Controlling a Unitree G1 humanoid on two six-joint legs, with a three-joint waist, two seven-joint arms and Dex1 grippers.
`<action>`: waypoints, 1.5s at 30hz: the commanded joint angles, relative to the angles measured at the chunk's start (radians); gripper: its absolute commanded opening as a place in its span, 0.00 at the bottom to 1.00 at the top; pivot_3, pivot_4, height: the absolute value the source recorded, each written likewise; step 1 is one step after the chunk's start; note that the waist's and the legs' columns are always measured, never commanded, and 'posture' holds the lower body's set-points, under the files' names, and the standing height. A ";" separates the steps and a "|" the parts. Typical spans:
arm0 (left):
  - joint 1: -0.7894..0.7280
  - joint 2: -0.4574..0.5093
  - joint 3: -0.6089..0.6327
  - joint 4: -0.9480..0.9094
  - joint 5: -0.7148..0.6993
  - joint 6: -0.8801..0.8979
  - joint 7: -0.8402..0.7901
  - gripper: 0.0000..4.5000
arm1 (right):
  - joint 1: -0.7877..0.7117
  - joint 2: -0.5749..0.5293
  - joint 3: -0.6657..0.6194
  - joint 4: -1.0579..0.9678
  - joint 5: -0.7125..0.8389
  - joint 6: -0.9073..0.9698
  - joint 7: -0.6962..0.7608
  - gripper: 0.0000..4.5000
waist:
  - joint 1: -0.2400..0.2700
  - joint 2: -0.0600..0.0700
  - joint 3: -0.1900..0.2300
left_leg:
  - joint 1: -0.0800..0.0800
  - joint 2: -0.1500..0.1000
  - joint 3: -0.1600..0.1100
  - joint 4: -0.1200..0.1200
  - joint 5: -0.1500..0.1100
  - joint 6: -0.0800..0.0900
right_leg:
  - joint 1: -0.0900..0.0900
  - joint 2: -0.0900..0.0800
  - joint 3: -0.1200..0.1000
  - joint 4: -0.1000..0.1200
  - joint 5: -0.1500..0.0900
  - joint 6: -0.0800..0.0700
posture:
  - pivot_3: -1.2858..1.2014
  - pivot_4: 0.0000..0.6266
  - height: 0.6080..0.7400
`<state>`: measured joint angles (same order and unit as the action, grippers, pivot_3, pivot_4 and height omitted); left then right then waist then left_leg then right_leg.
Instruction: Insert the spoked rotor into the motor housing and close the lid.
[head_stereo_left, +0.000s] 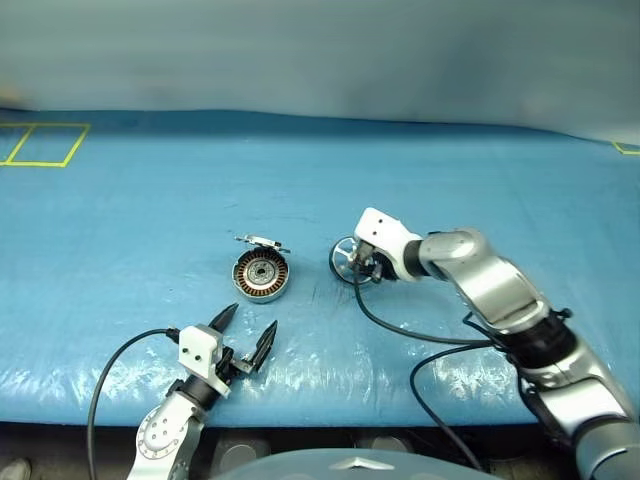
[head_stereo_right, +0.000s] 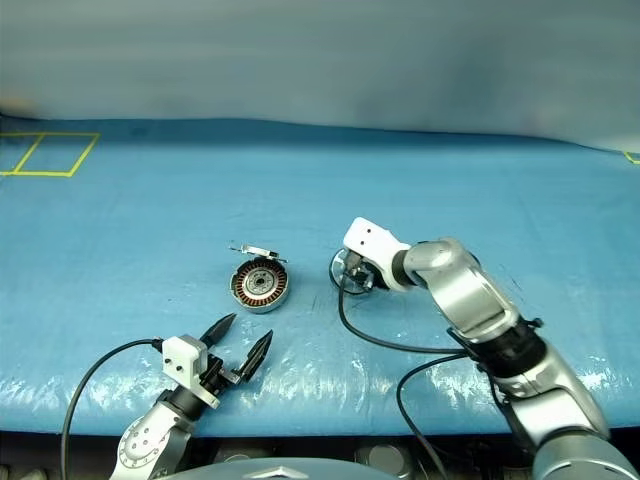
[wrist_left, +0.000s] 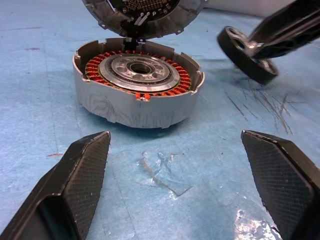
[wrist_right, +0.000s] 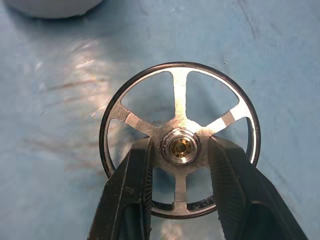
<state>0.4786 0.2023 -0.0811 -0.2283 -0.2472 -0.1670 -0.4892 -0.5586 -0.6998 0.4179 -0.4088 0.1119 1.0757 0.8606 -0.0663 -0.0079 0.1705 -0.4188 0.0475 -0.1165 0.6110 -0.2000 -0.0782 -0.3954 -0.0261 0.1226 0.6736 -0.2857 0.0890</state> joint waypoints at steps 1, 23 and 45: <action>-0.008 0.005 -0.002 -0.005 -0.007 -0.016 -0.013 1.00 | 0.011 -0.003 -0.047 -0.185 0.121 0.113 0.046 0.29 | -0.005 0.000 0.000 | 0.000 0.000 0.000 0.000 0.000 0.000 | 0.000 0.000 0.000 0.000 0.000 0.000 | 0.52 0.24 1.00; -0.008 0.015 0.022 -0.014 -0.005 -0.017 -0.010 1.00 | -0.129 0.476 0.177 0.006 0.132 0.031 -0.273 0.29 | -0.005 -0.002 0.001 | 0.000 0.000 0.000 0.001 0.000 0.000 | 0.000 0.000 0.000 0.000 0.001 0.001 | 0.52 0.24 1.00; 0.022 0.005 0.015 -0.024 -0.001 -0.028 -0.008 1.00 | -0.248 0.458 0.256 0.219 0.017 -0.166 -0.187 0.29 | -0.012 -0.002 0.001 | 0.000 0.000 0.000 0.000 0.000 0.000 | -0.001 0.000 0.000 0.001 0.001 0.002 | 0.52 0.24 1.00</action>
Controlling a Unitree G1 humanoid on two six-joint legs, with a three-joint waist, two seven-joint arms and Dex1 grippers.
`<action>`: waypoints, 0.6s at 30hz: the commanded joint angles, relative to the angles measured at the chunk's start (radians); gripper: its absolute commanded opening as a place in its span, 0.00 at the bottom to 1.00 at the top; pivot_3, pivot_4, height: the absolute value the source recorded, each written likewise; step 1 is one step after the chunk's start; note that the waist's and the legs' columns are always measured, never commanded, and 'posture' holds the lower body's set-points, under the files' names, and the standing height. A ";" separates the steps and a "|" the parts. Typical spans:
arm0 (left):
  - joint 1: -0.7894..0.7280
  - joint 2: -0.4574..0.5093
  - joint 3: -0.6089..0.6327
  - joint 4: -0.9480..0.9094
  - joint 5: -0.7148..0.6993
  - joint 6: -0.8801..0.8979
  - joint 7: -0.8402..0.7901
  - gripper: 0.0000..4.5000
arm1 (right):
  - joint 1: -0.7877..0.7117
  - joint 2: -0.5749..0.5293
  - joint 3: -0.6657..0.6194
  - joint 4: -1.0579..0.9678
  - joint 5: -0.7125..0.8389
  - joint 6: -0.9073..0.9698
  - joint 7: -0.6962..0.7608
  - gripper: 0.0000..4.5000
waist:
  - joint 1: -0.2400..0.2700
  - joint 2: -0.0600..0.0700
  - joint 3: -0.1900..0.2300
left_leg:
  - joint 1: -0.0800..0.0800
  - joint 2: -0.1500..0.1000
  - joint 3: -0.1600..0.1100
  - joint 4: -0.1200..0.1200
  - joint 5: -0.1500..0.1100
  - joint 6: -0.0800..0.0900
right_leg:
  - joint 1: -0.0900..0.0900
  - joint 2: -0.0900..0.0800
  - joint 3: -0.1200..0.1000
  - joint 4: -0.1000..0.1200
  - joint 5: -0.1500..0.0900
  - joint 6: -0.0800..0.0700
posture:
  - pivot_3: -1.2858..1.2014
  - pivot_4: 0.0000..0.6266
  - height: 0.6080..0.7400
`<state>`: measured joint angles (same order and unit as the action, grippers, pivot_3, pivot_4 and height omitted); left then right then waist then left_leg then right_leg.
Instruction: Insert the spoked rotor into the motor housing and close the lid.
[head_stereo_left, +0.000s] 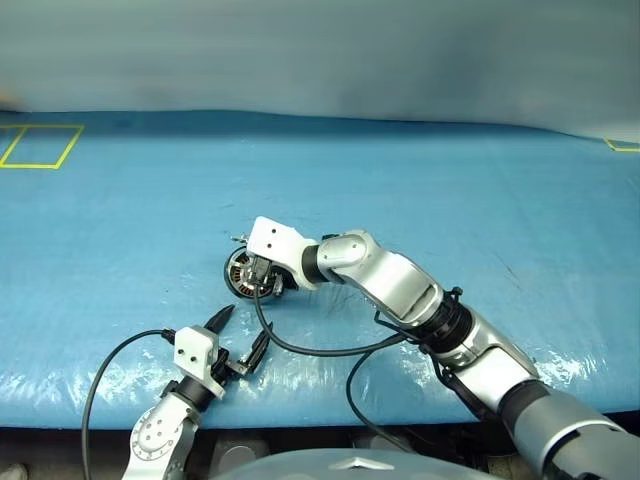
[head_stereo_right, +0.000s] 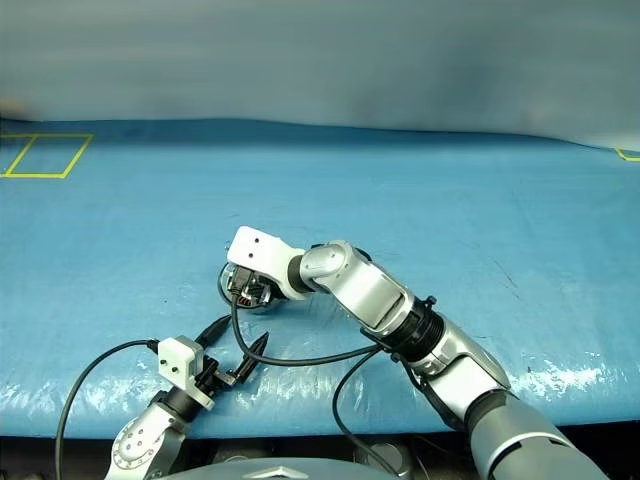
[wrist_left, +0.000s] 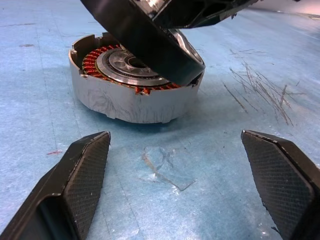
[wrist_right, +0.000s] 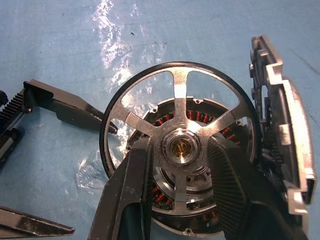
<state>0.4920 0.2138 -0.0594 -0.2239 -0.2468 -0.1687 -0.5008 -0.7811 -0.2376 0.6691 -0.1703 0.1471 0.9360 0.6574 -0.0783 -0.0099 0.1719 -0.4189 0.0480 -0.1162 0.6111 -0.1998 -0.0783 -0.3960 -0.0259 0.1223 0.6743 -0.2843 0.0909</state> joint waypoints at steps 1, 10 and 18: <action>0.009 -0.008 -0.008 -0.030 -0.001 -0.027 0.005 1.00 | -0.028 -0.011 0.010 -0.021 -0.026 -0.031 0.023 0.29 | 0.000 0.000 0.000 | 0.000 0.000 0.000 0.000 0.000 0.000 | 0.000 0.000 0.000 0.000 0.000 0.000 | 0.52 0.24 1.00; 0.010 -0.016 -0.017 -0.036 0.003 -0.022 0.012 1.00 | -0.042 -0.040 0.036 -0.028 -0.084 -0.053 0.059 0.29 | 0.000 0.000 0.000 | 0.000 0.000 0.000 0.000 0.000 0.000 | 0.000 0.000 0.000 0.000 0.000 0.000 | 0.52 0.24 1.00; 0.006 -0.013 -0.023 -0.035 0.001 -0.020 0.013 1.00 | -0.036 -0.043 0.066 -0.033 -0.120 -0.060 0.087 0.29 | 0.000 0.000 0.000 | 0.000 0.000 0.000 0.000 0.000 0.000 | 0.000 0.000 0.000 0.000 0.000 0.000 | 0.52 0.24 1.00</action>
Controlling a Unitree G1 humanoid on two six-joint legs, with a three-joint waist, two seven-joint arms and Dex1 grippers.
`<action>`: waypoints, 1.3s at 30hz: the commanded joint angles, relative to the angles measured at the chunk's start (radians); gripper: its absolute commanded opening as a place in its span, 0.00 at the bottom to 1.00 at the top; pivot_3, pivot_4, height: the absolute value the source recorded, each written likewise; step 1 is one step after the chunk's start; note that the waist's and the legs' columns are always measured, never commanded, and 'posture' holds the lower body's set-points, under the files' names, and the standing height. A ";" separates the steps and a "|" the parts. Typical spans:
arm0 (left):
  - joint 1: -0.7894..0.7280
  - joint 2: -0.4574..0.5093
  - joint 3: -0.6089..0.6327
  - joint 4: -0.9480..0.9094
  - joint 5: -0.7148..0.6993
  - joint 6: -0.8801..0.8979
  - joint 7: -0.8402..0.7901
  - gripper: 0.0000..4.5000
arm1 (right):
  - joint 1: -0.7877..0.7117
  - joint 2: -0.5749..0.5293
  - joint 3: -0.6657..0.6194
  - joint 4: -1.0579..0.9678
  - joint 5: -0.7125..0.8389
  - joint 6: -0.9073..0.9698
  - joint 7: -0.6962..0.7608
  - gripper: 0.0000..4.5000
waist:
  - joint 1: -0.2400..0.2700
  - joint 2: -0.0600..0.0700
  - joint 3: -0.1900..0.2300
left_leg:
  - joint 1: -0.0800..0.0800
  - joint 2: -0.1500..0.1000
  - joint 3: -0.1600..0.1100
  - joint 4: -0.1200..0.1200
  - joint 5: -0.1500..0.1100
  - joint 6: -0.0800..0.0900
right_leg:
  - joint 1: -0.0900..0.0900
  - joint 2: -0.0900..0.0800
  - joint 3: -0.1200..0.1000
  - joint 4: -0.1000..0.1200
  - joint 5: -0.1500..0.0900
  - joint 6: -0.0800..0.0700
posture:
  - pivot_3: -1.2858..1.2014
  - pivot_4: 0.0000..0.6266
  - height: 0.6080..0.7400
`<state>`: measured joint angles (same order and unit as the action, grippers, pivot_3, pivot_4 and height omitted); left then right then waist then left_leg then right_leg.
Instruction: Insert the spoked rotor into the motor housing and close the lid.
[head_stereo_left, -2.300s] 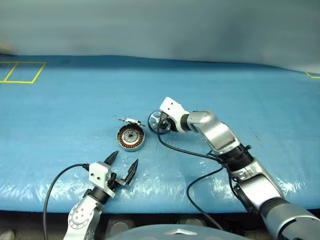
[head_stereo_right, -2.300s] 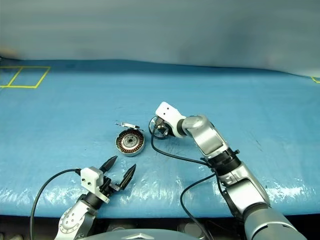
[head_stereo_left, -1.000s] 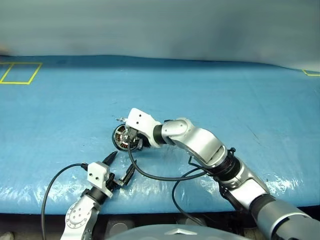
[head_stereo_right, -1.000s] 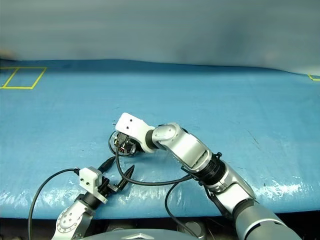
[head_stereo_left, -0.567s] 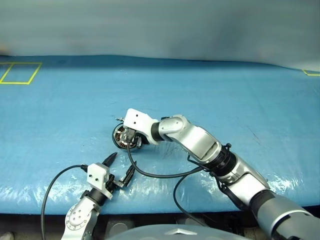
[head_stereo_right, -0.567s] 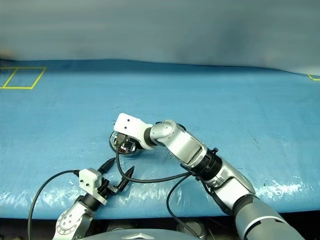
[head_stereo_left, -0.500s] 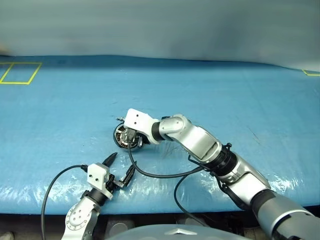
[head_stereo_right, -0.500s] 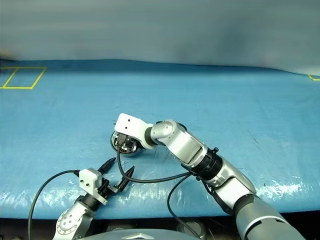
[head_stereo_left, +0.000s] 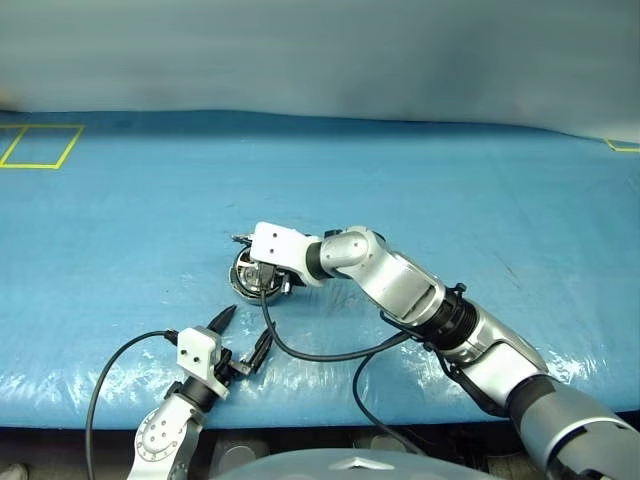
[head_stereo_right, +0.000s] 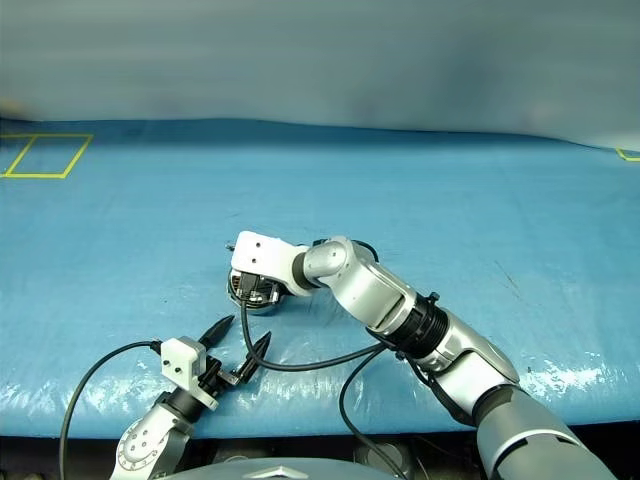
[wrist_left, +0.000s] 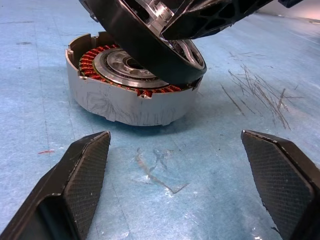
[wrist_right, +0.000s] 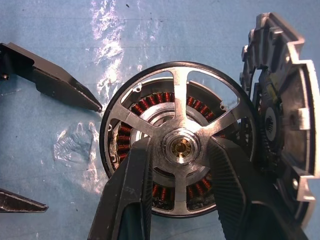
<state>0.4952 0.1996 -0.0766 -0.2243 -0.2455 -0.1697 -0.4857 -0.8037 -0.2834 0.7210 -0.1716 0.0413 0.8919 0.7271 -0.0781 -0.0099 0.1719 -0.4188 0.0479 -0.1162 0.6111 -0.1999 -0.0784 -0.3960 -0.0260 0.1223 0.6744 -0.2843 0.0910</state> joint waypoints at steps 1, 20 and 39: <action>0.002 0.001 -0.007 -0.034 -0.001 -0.019 -0.003 1.00 | -0.010 0.004 0.018 -0.029 -0.017 -0.017 0.018 0.29 | 0.000 0.000 0.000 | 0.000 0.000 0.000 0.000 0.000 0.000 | 0.000 0.000 0.000 0.000 0.000 0.000 | 0.52 0.24 1.00; -0.008 0.012 -0.010 -0.026 -0.008 -0.015 -0.015 1.00 | 0.096 0.082 -0.125 -0.157 0.025 0.120 -0.070 0.57 | 0.001 0.000 0.000 | 0.000 0.000 0.000 0.000 0.000 0.000 | 0.000 0.000 0.000 0.000 0.000 0.000 | 0.52 0.24 1.00; -0.033 0.037 0.006 -0.016 -0.010 -0.002 -0.030 1.00 | 0.389 0.343 -0.210 0.046 0.001 -0.103 -0.401 0.01 | -0.003 0.000 0.000 | 0.001 0.000 0.000 0.000 0.000 0.000 | 0.000 0.000 0.000 0.001 -0.001 -0.002 | 0.52 0.24 1.00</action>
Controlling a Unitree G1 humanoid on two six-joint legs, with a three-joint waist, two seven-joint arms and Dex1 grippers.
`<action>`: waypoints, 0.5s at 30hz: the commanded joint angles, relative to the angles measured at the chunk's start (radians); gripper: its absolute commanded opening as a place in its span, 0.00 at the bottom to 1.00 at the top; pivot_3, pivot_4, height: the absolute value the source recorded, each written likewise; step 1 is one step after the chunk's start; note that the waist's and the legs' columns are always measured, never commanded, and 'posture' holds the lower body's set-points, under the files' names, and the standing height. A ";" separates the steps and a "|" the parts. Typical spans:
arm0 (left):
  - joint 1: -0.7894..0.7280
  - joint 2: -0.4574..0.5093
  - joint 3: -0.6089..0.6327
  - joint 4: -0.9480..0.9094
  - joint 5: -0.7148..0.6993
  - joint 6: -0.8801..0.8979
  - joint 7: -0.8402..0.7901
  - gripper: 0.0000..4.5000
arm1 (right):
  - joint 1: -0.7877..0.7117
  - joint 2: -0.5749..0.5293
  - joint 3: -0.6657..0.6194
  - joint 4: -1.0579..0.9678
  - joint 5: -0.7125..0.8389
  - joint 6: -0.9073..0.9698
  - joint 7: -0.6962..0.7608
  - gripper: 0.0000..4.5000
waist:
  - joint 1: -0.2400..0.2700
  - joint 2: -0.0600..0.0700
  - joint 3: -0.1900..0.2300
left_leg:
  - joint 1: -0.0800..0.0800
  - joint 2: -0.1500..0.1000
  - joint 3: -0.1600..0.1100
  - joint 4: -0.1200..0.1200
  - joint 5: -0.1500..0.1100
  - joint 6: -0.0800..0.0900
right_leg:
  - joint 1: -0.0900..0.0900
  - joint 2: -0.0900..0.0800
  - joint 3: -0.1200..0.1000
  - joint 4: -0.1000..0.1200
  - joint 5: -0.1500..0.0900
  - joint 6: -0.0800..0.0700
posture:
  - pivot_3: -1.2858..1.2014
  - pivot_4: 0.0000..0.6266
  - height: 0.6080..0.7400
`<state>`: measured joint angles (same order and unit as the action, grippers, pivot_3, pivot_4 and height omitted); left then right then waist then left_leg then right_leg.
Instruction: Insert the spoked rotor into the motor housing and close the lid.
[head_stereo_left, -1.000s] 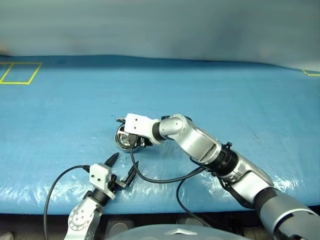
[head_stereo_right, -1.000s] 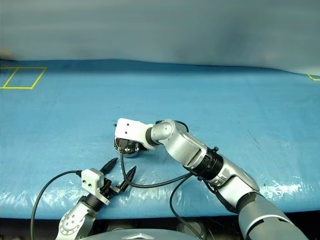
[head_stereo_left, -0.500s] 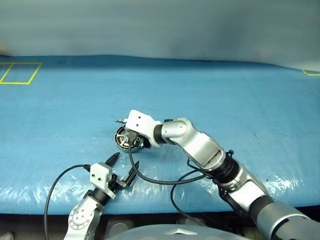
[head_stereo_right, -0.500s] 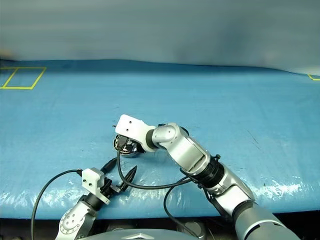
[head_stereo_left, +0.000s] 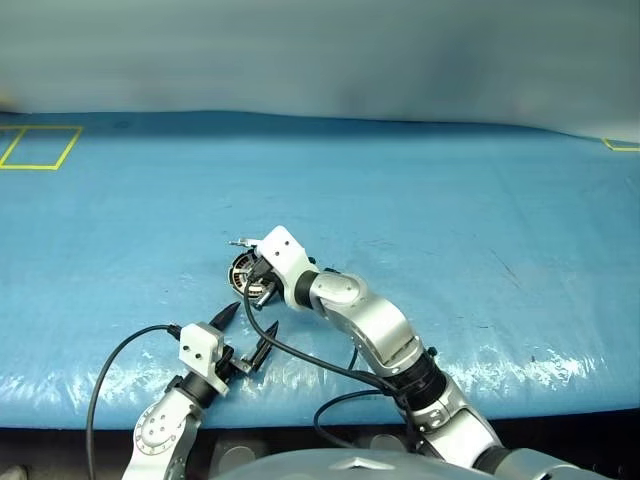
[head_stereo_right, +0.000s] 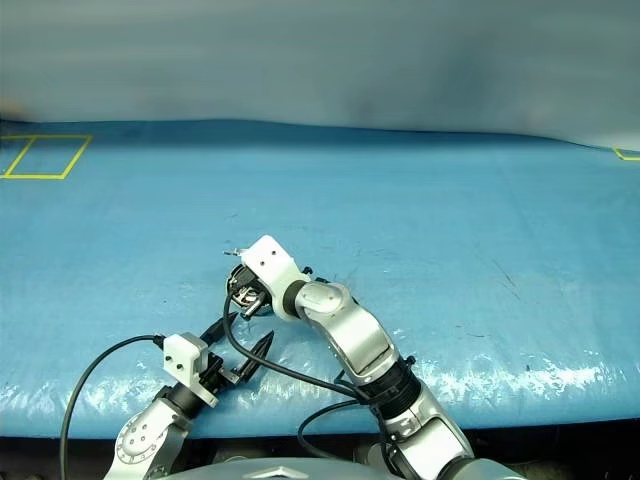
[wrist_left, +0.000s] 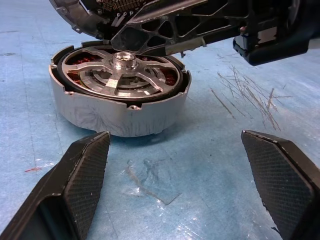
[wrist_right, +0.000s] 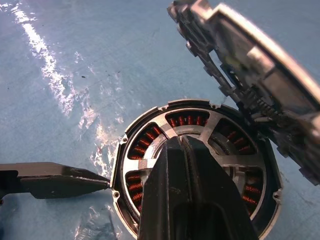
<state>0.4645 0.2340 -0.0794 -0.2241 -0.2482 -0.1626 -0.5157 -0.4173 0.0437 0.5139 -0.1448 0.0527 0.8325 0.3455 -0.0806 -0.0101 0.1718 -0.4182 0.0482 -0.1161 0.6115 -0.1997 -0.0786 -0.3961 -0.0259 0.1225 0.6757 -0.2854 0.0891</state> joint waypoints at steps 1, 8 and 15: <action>-0.002 0.002 0.011 -0.018 -0.003 -0.012 0.005 1.00 | 0.006 0.011 0.002 0.022 -0.010 -0.039 -0.014 0.01 | 0.000 0.000 0.000 | 0.000 0.000 0.000 0.000 0.000 0.000 | 0.000 0.000 0.000 0.000 0.000 0.000 | 0.52 0.24 1.00; 0.003 -0.005 0.016 -0.032 0.020 -0.018 0.041 1.00 | -0.007 -0.075 0.004 -0.136 0.066 0.073 0.108 0.01 | 0.000 0.000 0.000 | 0.001 0.000 0.000 0.000 0.000 0.000 | 0.001 0.000 0.000 0.000 0.000 0.000 | 0.52 0.24 1.00; 0.027 -0.021 0.005 -0.054 0.039 -0.029 0.073 1.00 | -0.167 -0.375 -0.075 -0.317 0.173 0.282 0.285 0.01 | 0.004 0.000 0.000 | 0.001 0.000 0.000 0.001 0.000 0.000 | 0.001 0.000 0.000 0.000 0.000 0.000 | 0.52 0.24 1.00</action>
<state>0.4863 0.2174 -0.0699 -0.2373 -0.2149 -0.1654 -0.4492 -0.5586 -0.3050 0.4434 -0.4206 0.2095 1.0782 0.5949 -0.0765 -0.0101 0.1719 -0.4170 0.0480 -0.1163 0.6126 -0.1997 -0.0785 -0.3944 -0.0259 0.1225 0.6758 -0.2855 0.0888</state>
